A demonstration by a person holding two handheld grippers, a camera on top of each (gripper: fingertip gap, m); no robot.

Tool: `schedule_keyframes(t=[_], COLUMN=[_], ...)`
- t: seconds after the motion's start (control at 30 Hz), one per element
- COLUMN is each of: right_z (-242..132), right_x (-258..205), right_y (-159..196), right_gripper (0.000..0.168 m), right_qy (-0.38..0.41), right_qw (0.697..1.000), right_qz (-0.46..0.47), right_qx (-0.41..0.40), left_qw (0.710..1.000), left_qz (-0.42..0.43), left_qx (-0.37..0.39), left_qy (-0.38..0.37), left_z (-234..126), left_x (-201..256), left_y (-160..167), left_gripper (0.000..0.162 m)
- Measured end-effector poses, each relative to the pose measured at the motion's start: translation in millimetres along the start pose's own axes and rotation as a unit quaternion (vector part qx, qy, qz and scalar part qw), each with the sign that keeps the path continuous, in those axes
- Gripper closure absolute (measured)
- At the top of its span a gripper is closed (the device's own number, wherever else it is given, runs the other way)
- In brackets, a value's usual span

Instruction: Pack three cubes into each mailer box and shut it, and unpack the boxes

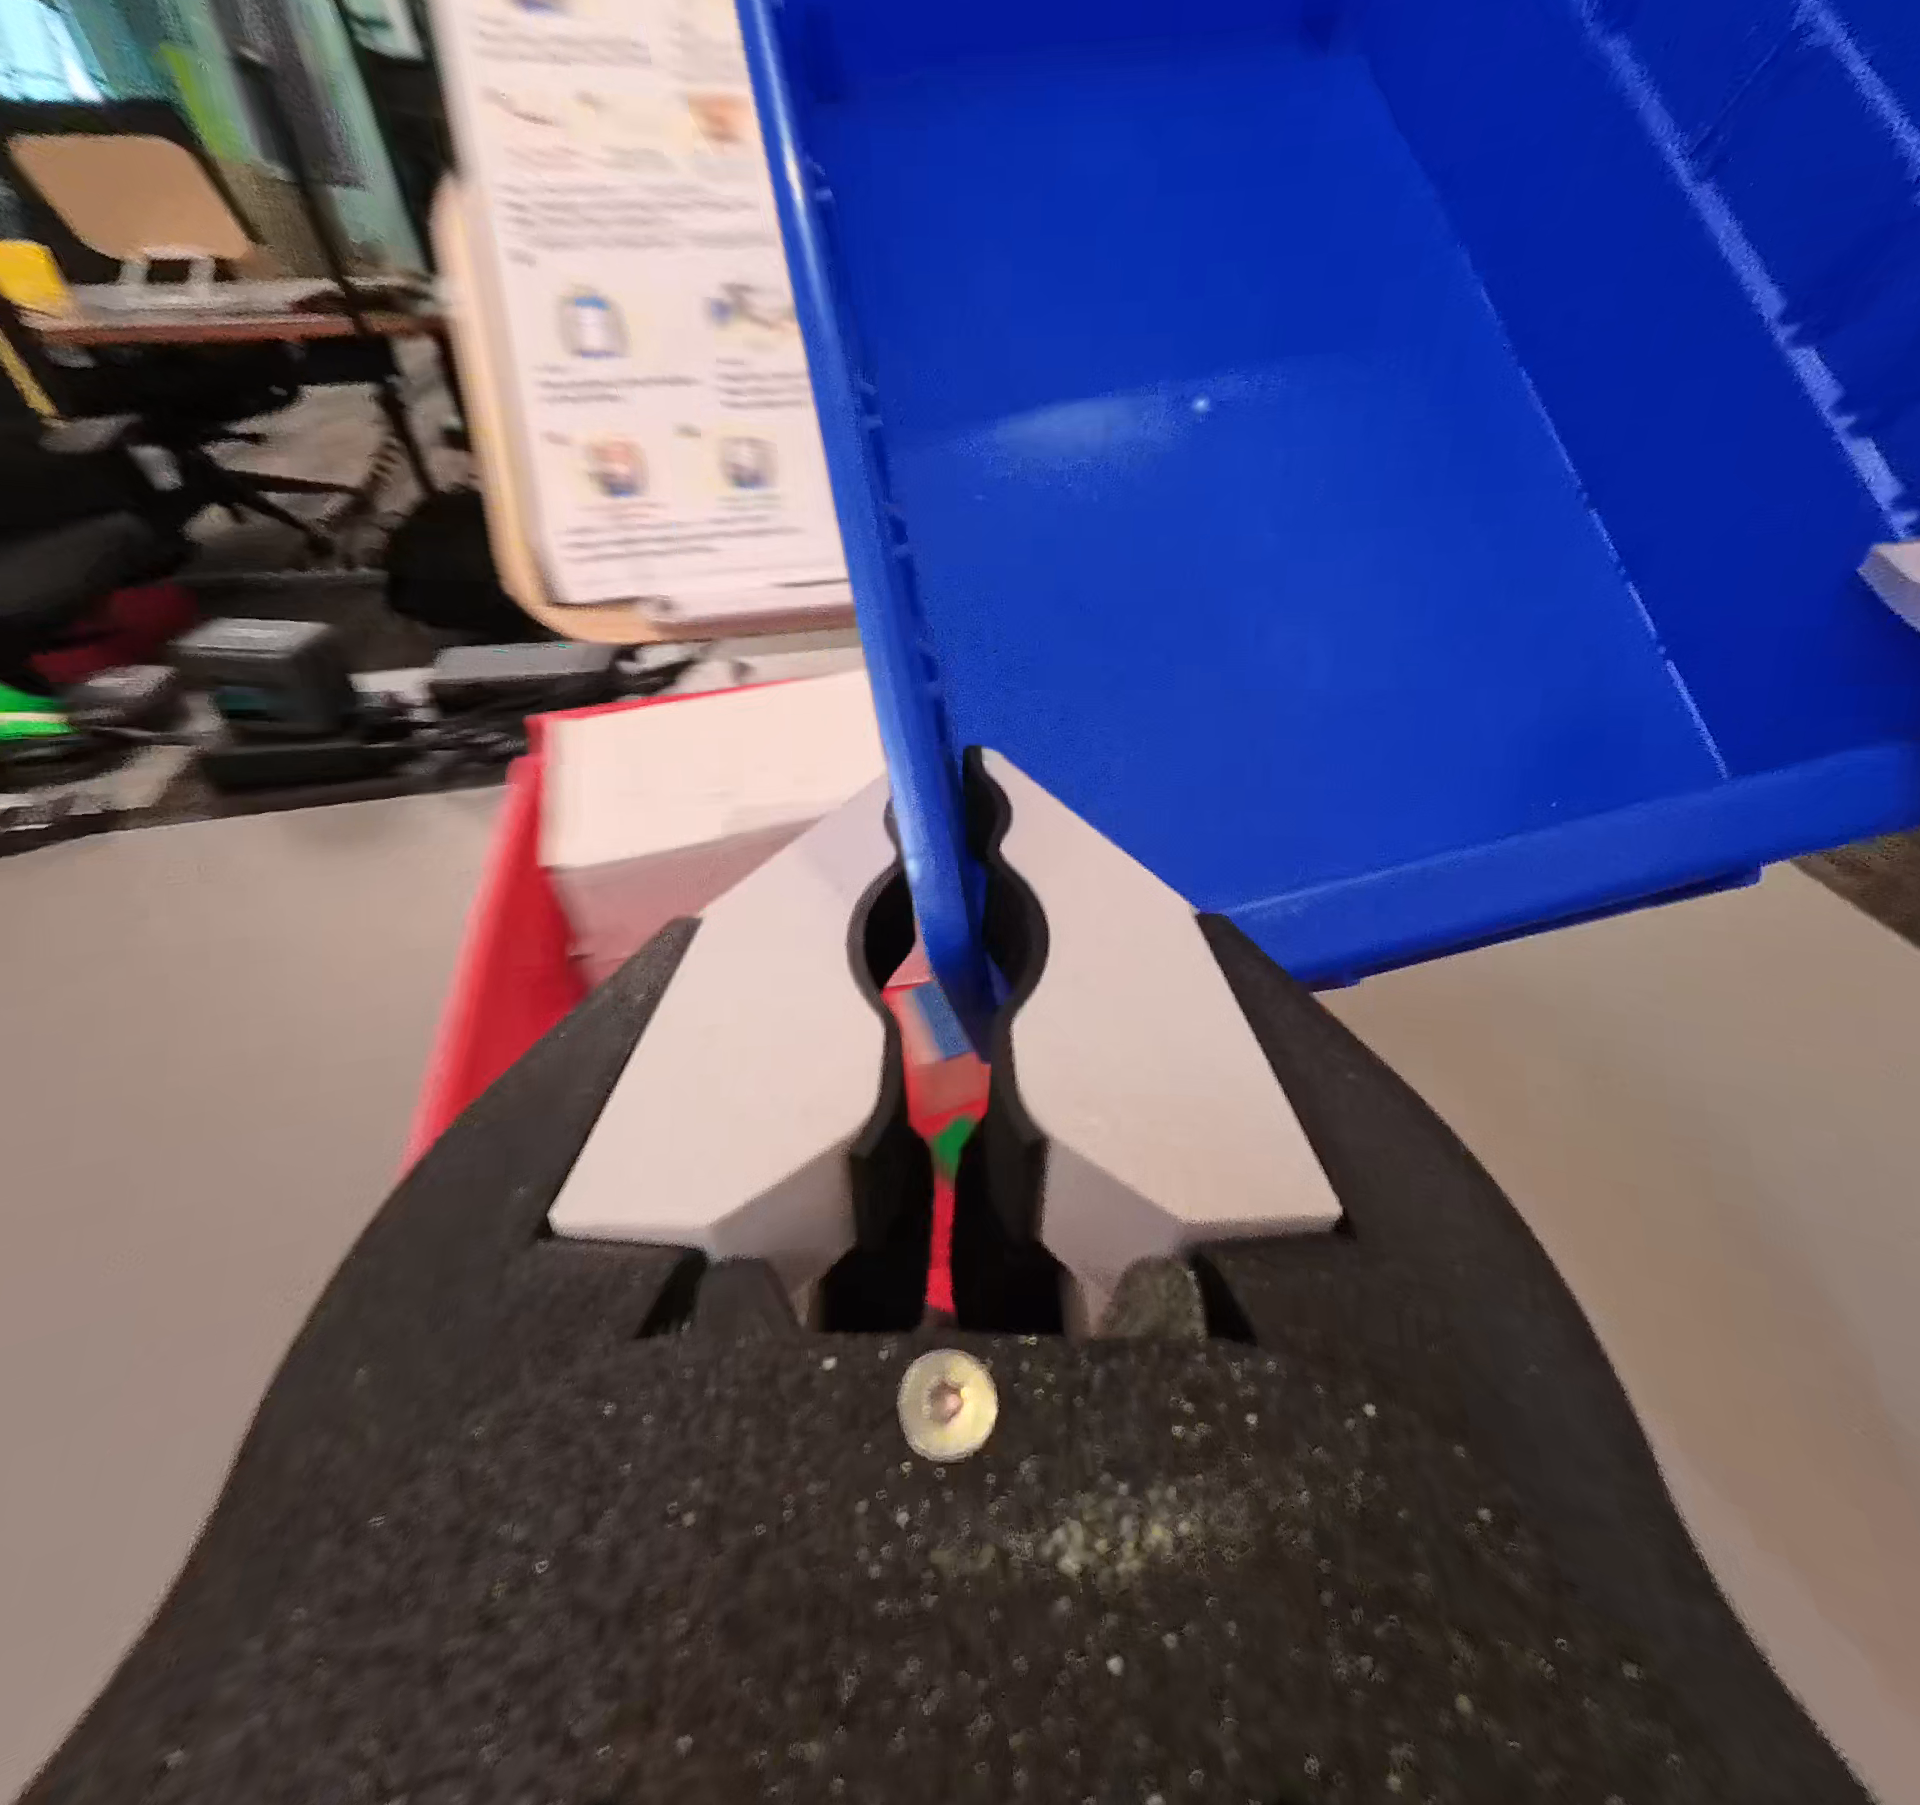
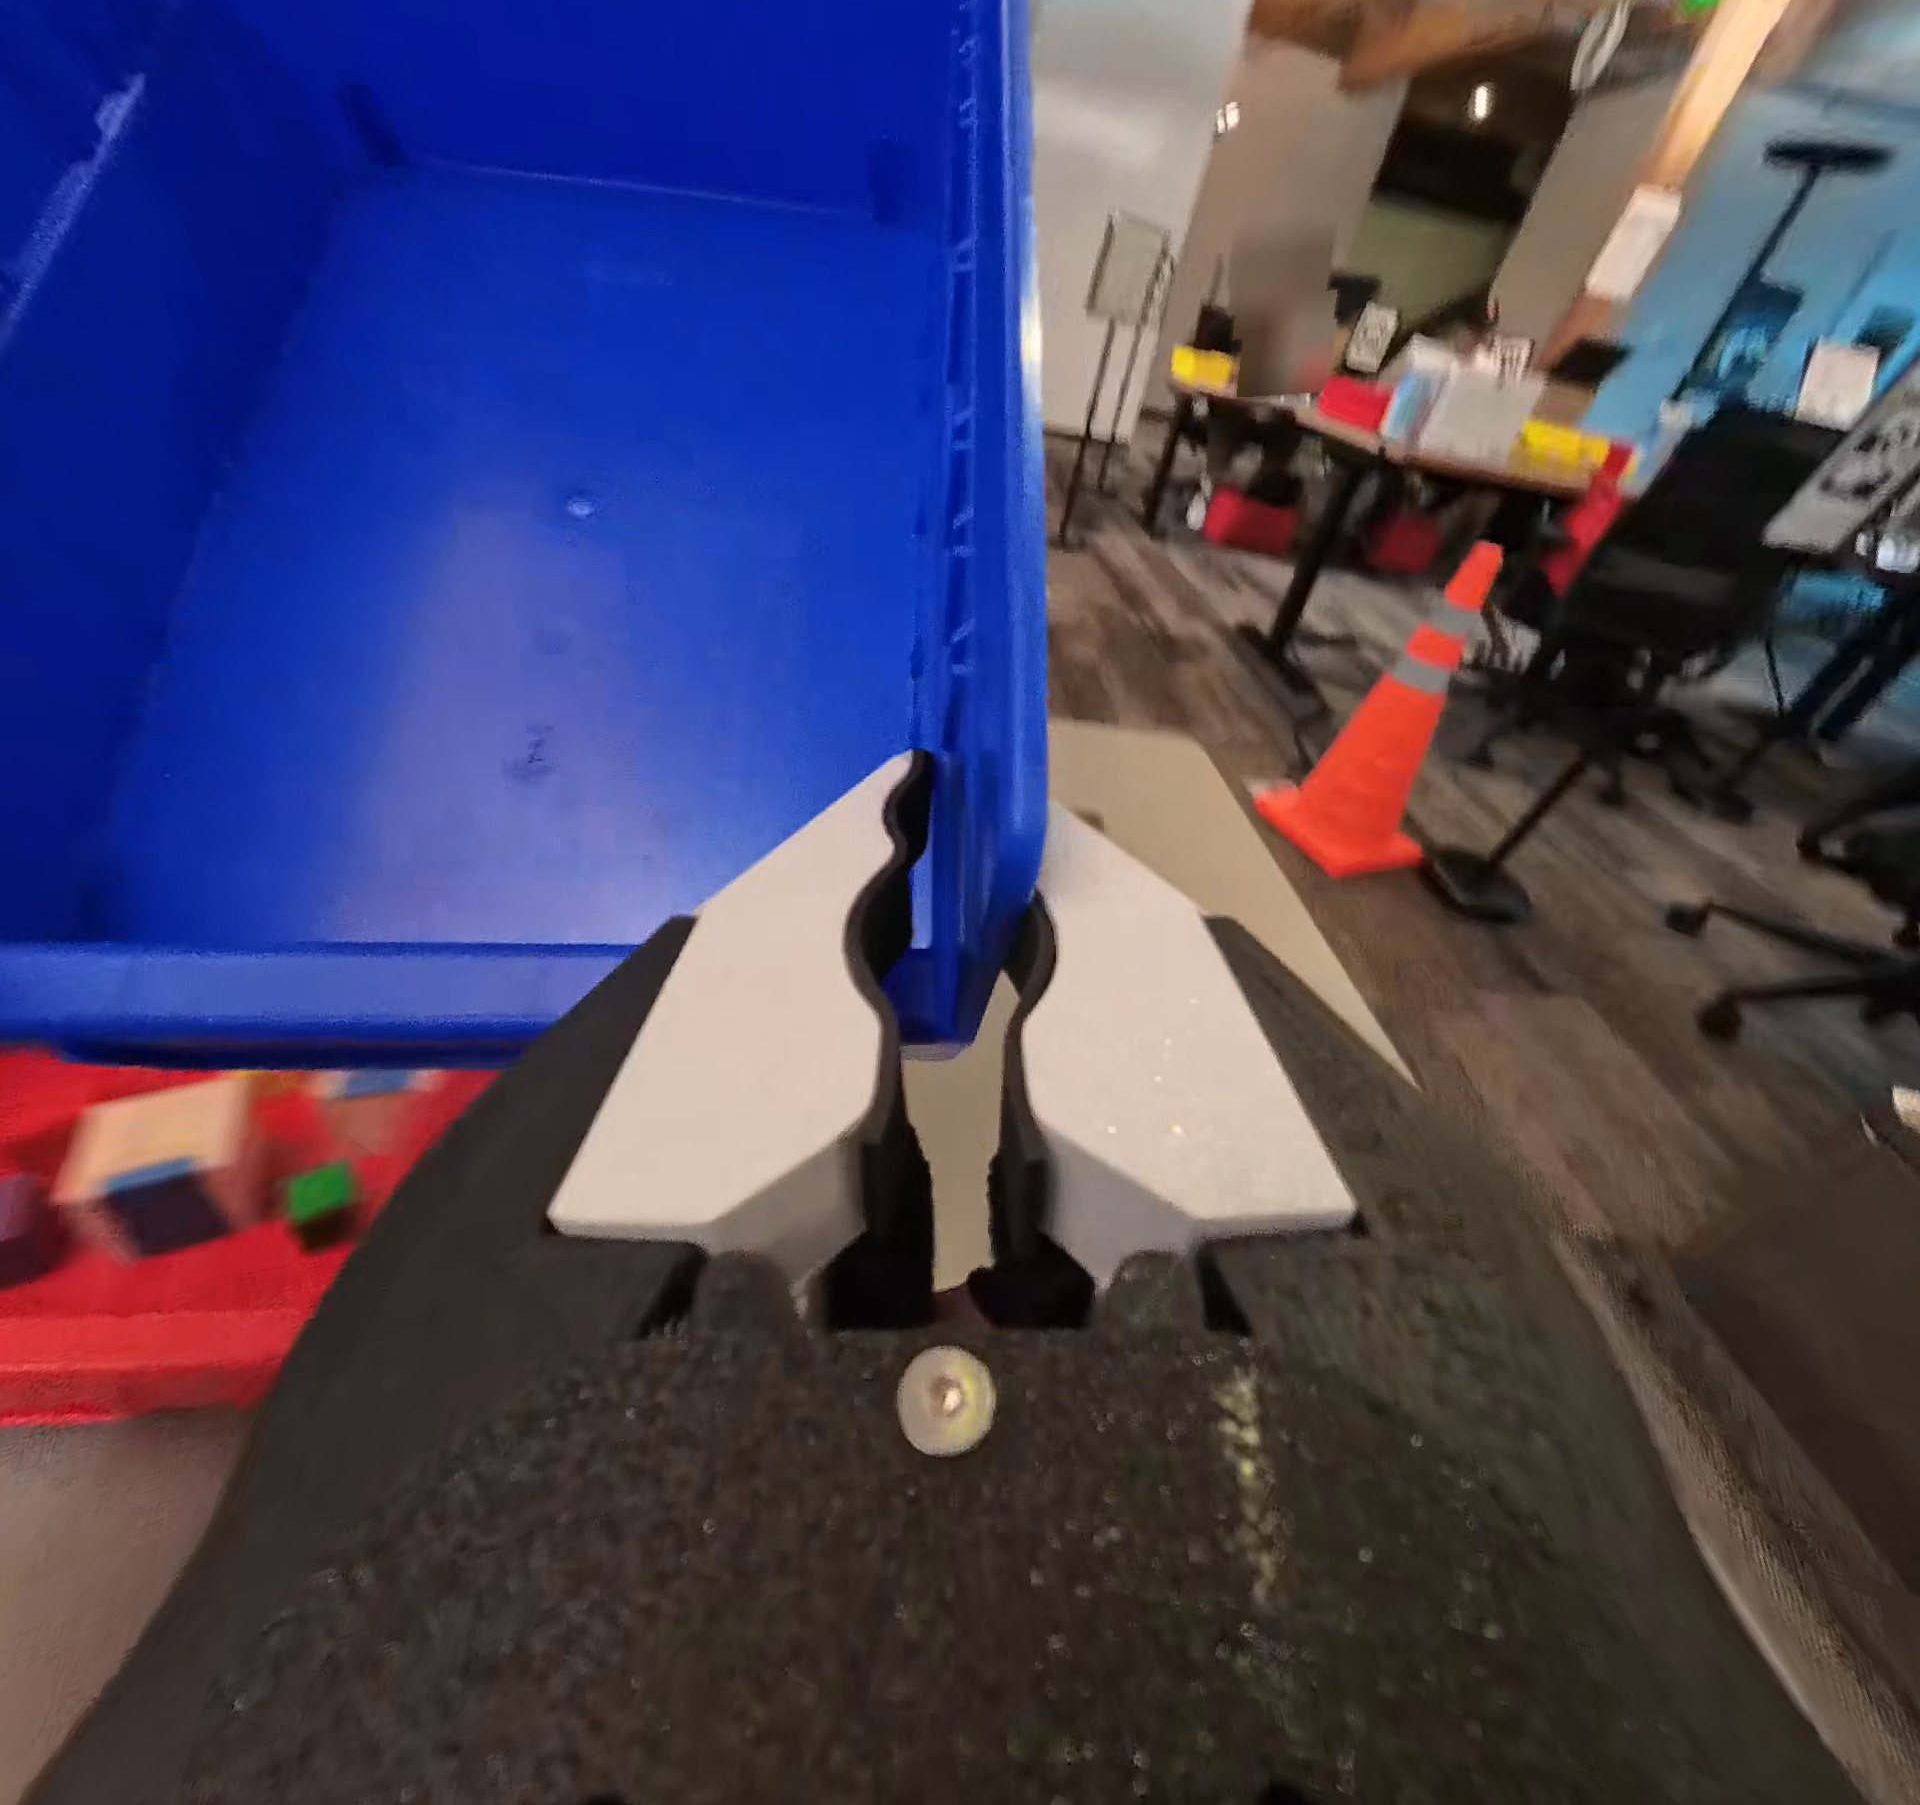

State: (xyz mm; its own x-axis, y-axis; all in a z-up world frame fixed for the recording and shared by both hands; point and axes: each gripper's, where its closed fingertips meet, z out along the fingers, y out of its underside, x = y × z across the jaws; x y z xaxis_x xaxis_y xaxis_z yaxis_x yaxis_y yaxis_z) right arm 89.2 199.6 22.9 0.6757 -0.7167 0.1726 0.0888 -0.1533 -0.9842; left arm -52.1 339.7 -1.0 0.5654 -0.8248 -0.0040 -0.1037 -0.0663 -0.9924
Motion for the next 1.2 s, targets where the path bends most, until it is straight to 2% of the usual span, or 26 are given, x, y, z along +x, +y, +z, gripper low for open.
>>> schedule_keyframes(t=[0.1, 0.2, 0.3, 0.43, 0.57, 0.73, 0.83, 0.93, 1.0, 1.07, 1.13, 1.2], right_z=[23, 31, 35, 41, 42, 45, 48, 49, 45, 39, 34, 29], right_x=[72, 122, 146, 145, 142, 151, 156, 156, 162, 169, 159, 114], right_y=[53, 112, 160, 214, 225, 232, 233, 232, 221, 194, 161, 131], right_gripper=[0.161, 0.162, 0.164, 0.163, 0.163, 0.156, 0.154, 0.154, 0.143, 0.141, 0.138, 0.126], right_qy=[0.009, 0.018, 0.020, 0.006, -0.015, -0.006, -0.005, -0.009, 0.000, 0.028, 0.024, -0.053], right_qw=[0.998, 0.993, 0.979, 0.948, 0.941, 0.941, 0.943, 0.943, 0.948, 0.959, 0.972, 0.981], right_qz=[0.017, 0.030, 0.013, -0.005, 0.048, 0.032, 0.024, 0.030, -0.014, -0.056, -0.058, -0.035], right_qx=[-0.055, -0.116, -0.202, -0.317, -0.334, -0.337, -0.332, -0.331, -0.318, -0.277, -0.226, -0.182], left_qw=[0.999, 0.994, 0.984, 0.969, 0.970, 0.965, 0.962, 0.962, 0.965, 0.975, 0.985, 0.990], left_qz=[0.000, 0.014, 0.000, 0.002, 0.008, 0.007, 0.017, 0.035, 0.048, 0.072, 0.087, 0.069], left_qx=[-0.042, -0.097, -0.169, -0.241, -0.236, -0.236, -0.218, -0.187, -0.155, -0.121, -0.105, -0.113], left_qy=[0.022, 0.042, 0.062, 0.063, 0.062, 0.113, 0.163, 0.196, 0.205, 0.174, 0.110, 0.052], left_z=[41, 71, 91, 100, 96, 86, 66, 36, 14, 0, -7, -13], left_x=[76, 135, 168, 177, 177, 191, 195, 182, 155, 103, 29, -47], left_y=[25, 66, 115, 167, 167, 168, 155, 131, 108, 88, 76, 77], left_gripper=[0.159, 0.160, 0.160, 0.159, 0.157, 0.146, 0.148, 0.137, 0.133, 0.127, 0.122, 0.112])
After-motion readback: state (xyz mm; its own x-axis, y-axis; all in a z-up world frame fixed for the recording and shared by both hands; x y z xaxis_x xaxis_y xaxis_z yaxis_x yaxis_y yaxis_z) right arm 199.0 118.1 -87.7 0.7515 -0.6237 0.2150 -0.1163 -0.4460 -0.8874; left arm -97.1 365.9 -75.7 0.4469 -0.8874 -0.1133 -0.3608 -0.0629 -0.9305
